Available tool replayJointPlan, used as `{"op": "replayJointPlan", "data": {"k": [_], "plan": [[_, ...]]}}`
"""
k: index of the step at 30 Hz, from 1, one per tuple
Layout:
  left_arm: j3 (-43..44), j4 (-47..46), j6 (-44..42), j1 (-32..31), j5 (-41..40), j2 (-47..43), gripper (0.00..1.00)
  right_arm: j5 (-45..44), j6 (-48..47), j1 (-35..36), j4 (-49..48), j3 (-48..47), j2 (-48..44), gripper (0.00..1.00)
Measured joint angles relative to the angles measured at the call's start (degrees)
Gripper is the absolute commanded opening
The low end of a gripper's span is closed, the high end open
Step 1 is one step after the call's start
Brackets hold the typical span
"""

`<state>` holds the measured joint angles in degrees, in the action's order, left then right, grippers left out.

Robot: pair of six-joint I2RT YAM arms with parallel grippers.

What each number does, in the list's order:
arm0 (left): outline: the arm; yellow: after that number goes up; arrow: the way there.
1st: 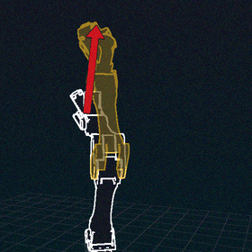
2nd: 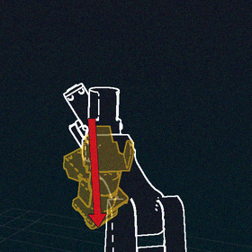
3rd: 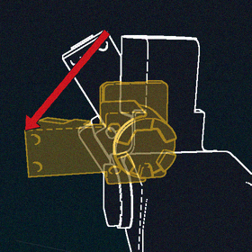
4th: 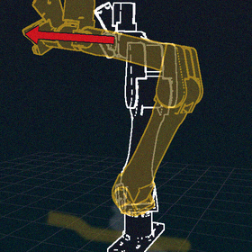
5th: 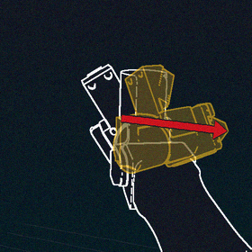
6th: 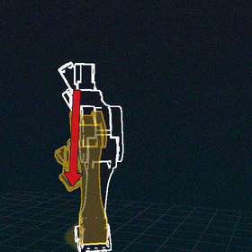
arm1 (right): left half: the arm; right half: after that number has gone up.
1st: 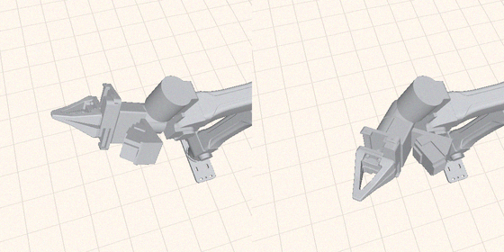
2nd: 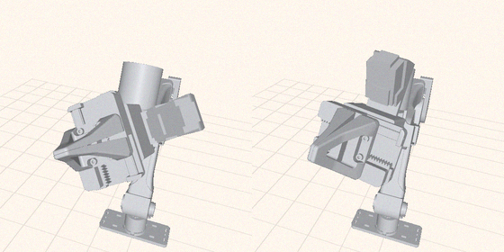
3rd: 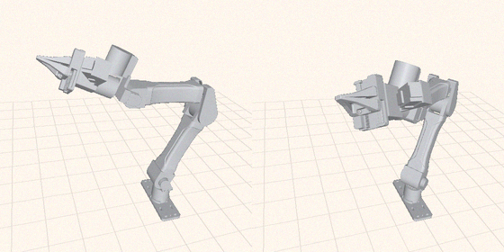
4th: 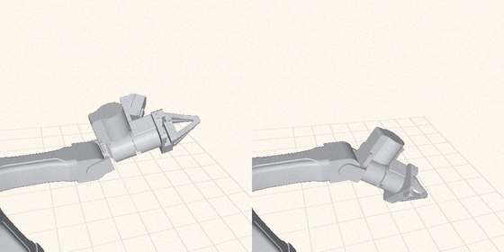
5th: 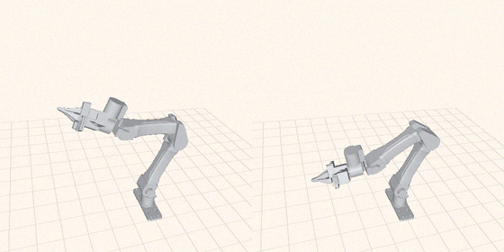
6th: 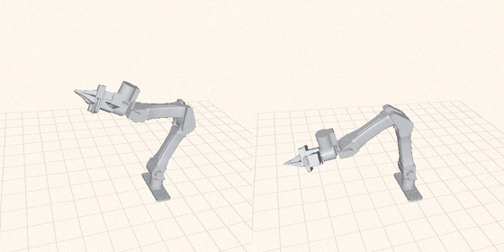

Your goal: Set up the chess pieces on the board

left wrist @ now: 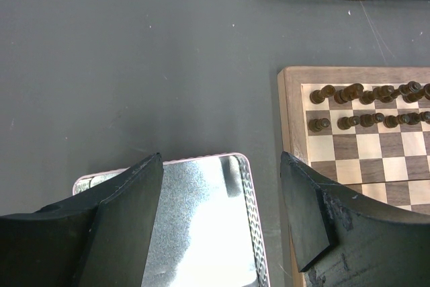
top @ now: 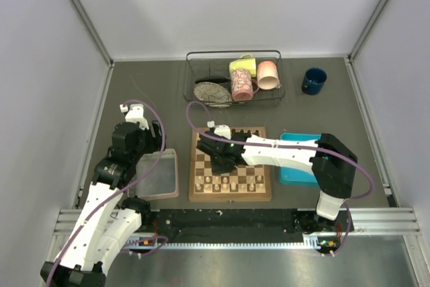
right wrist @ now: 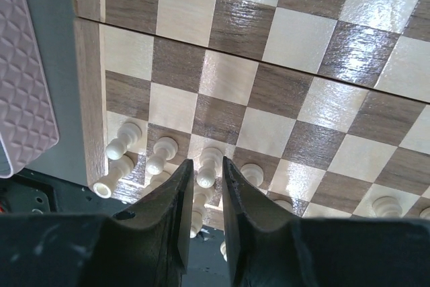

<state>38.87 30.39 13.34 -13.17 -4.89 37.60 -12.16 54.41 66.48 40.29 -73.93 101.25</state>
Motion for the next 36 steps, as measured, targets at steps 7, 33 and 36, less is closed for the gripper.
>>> {"op": "replayJointPlan", "data": {"k": [7,33,36], "plan": [[0.0,0.0,0.0,0.0,0.0,0.0,0.75,0.04,-0.37,-0.37,0.07,-0.02,-0.81,0.23],[0.0,-0.37,-0.24,-0.33,1.03,-0.72,0.75,-0.26,-15.02,-60.35,11.34,26.18,-40.92,0.28],[0.0,-0.39,-0.24,-0.42,1.05,-0.72,0.75,1.75,-17.27,-64.7,10.64,28.33,-39.08,0.27]]}}
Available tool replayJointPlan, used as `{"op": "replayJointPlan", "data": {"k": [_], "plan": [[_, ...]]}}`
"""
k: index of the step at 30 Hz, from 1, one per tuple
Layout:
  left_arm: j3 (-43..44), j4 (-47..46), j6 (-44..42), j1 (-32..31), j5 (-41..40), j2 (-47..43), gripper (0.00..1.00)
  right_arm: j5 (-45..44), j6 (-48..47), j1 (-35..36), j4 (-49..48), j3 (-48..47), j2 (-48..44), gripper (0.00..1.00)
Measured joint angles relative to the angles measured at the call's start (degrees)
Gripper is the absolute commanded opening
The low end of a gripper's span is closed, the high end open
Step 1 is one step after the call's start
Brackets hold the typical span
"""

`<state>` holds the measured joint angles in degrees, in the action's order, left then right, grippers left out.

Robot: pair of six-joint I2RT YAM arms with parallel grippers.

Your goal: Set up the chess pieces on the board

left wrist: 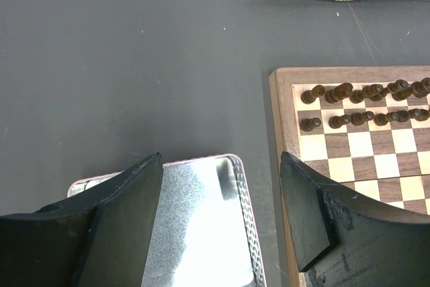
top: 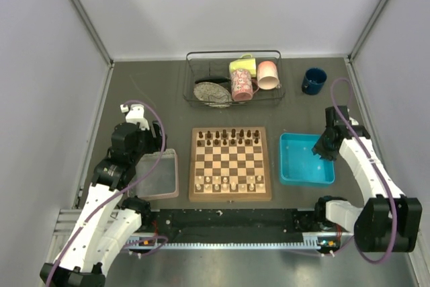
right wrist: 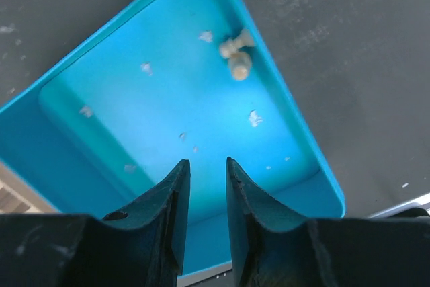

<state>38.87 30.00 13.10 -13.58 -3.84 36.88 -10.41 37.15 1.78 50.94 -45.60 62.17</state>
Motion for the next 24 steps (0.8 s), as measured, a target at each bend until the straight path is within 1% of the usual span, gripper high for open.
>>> {"op": "replayJointPlan", "data": {"k": [4,9,24], "plan": [[-0.02,0.0,0.0,-0.02,-0.02,0.0,0.75,1.51,-1.49,-5.95,-2.56,1.53,2.99,0.26],[-0.02,0.0,-0.02,-0.02,-0.02,0.0,0.75,1.44,-2.23,-9.86,-5.22,2.56,5.49,0.25],[-0.02,0.0,-0.02,-0.07,-0.02,0.0,0.75,1.11,-2.16,-10.97,-12.41,2.99,10.23,0.24]]}}
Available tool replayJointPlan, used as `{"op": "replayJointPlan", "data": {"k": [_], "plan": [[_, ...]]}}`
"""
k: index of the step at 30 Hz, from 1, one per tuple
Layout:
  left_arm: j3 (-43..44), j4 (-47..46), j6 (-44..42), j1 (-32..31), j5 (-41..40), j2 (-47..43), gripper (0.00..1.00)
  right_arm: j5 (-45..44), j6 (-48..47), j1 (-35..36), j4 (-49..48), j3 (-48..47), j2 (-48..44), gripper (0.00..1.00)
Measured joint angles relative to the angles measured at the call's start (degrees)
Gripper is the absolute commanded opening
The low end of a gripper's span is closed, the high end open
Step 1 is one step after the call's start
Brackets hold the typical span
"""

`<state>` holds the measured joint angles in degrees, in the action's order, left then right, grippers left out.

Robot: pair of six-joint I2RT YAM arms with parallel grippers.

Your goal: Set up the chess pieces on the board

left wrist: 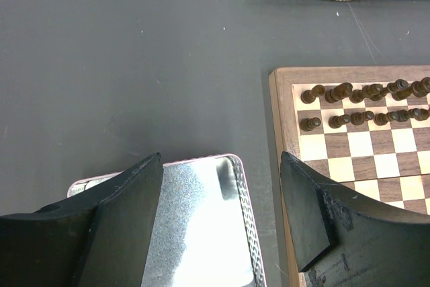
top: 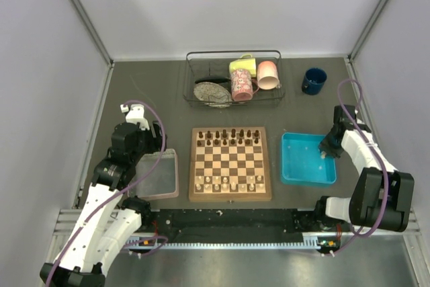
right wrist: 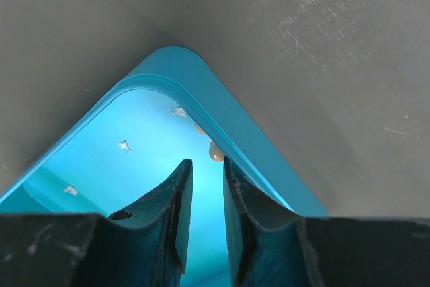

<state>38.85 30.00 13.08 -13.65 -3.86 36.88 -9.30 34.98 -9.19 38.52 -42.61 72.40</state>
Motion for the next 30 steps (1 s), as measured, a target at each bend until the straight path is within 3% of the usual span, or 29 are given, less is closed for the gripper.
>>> {"op": "replayJointPlan", "data": {"k": [8,21,30], "plan": [[0.0,0.0,-0.15,0.0,0.0,0.0,0.75,-0.44,-0.07,0.0,-0.44,0.0,1.33,0.21],[0.0,0.0,-0.22,-0.11,0.0,0.0,0.75,-2.25,-0.55,-0.04,-0.44,0.24,1.33,0.0],[0.0,0.0,-0.24,-0.22,0.0,0.0,0.75,-2.05,-1.03,-0.07,-0.35,0.24,0.85,0.0]]}}
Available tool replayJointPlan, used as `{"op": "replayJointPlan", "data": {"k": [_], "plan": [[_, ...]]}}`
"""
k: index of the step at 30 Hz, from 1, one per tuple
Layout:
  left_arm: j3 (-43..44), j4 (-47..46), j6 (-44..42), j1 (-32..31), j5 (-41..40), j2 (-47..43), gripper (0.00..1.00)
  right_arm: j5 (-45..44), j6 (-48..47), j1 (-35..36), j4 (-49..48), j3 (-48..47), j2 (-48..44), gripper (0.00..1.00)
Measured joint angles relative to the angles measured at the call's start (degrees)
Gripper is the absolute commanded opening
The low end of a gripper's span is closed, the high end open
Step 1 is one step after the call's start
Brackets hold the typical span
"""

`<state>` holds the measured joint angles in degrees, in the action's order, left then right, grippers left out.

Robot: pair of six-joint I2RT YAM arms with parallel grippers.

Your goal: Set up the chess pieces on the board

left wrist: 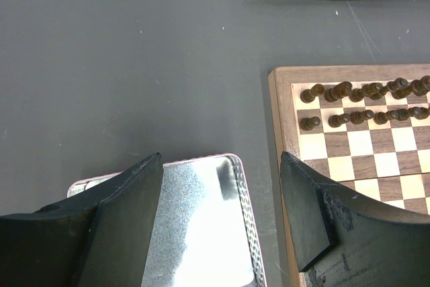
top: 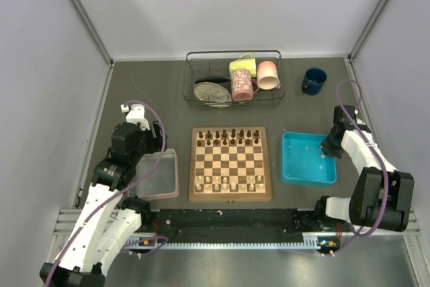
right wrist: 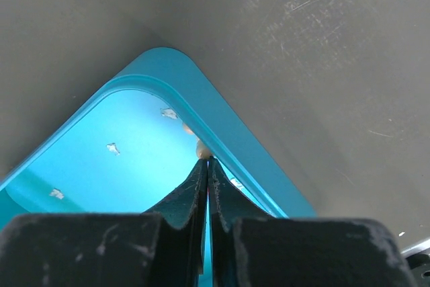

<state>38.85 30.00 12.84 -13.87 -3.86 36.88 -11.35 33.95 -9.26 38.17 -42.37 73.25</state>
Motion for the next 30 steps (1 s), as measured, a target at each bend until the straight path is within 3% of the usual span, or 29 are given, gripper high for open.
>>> {"op": "replayJointPlan", "data": {"k": [3,8,16,30], "plan": [[0.0,0.0,0.0,0.0,0.0,0.0,0.75,0.5,-0.22,0.0,0.2,0.0,-0.79,0.01],[-0.02,0.0,0.0,0.0,0.02,0.0,0.75,0.44,-0.74,0.0,0.72,0.0,-1.53,0.18],[-0.02,0.0,0.0,-0.11,0.0,-0.04,0.75,-0.39,-0.72,0.0,1.05,0.0,-1.53,0.28],[-0.09,-0.02,-0.2,-0.46,0.0,-0.42,0.75,-3.48,-0.24,0.68,0.68,-0.09,1.62,0.3]]}}
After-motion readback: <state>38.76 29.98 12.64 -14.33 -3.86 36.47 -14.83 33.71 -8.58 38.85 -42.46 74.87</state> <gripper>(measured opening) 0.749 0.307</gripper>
